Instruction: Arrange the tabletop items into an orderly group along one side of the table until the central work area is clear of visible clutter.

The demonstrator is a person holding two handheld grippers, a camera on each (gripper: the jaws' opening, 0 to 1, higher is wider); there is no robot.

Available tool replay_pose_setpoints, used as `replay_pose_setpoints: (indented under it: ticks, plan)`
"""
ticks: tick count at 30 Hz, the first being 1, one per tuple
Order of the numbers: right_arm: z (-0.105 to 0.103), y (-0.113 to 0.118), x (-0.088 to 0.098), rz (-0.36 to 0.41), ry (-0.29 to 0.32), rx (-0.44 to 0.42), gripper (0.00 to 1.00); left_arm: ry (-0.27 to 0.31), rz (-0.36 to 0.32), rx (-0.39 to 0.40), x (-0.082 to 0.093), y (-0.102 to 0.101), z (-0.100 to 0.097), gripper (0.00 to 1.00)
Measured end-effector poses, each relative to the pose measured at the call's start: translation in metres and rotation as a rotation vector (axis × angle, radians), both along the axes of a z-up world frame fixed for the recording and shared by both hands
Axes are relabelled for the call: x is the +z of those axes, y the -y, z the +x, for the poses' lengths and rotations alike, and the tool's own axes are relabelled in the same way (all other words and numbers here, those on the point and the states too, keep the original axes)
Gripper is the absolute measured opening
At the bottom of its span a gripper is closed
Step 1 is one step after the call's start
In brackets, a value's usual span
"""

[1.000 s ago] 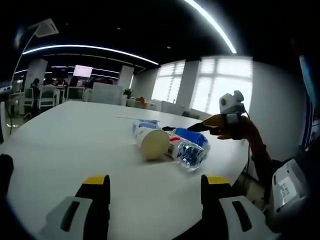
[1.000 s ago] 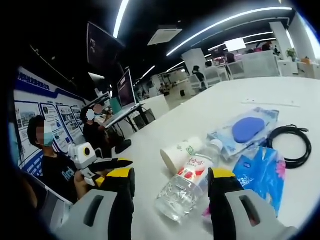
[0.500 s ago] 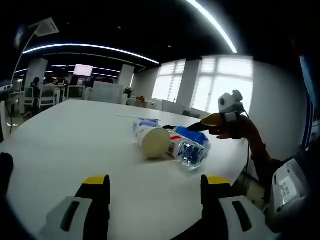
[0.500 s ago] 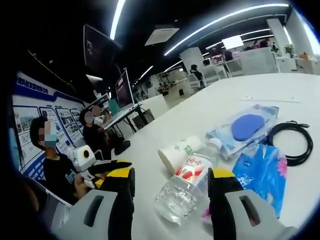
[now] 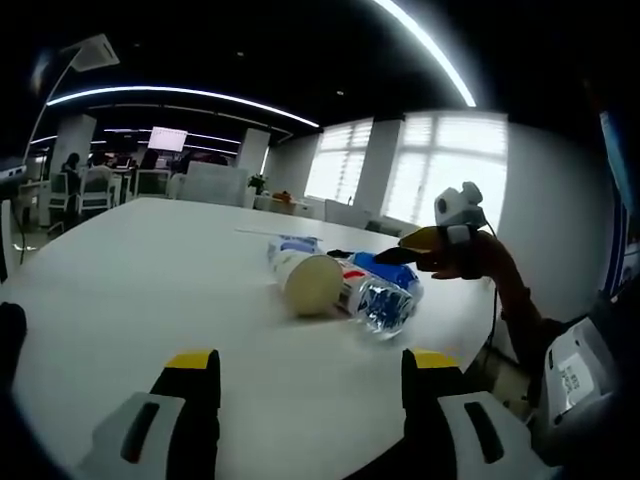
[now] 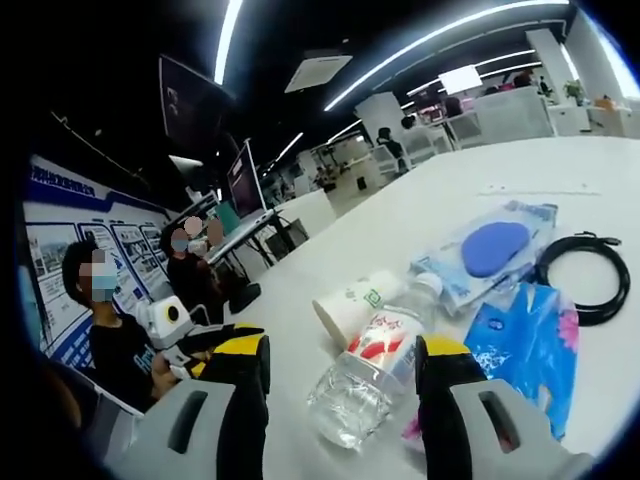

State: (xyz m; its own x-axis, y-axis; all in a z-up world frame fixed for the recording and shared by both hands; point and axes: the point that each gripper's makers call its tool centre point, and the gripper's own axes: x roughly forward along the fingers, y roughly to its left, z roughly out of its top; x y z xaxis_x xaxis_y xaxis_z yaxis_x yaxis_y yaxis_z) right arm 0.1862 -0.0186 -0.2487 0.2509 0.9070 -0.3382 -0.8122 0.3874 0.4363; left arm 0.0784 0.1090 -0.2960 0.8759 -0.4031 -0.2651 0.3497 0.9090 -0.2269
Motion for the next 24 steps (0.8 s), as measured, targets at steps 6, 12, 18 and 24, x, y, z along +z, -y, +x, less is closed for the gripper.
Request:
replay_pose_setpoints:
  ticks: [6,12,18,24]
  plan:
    - [-0.001,0.000,-0.003,0.007,-0.022,0.003,0.56,-0.002,-0.002,0.000,0.000,0.000,0.001,0.73]
    - [0.001,0.000,-0.005,0.014,-0.042,-0.003,0.56,-0.005,-0.002,-0.005,-0.001,0.001,0.001,0.73]
    - [0.006,0.004,-0.009,0.002,-0.052,-0.022,0.56,-0.004,-0.008,-0.004,-0.001,0.002,0.002,0.73]
    - [0.010,0.006,-0.008,0.011,-0.074,-0.037,0.55,-0.003,-0.005,-0.006,0.000,0.003,0.003,0.73]
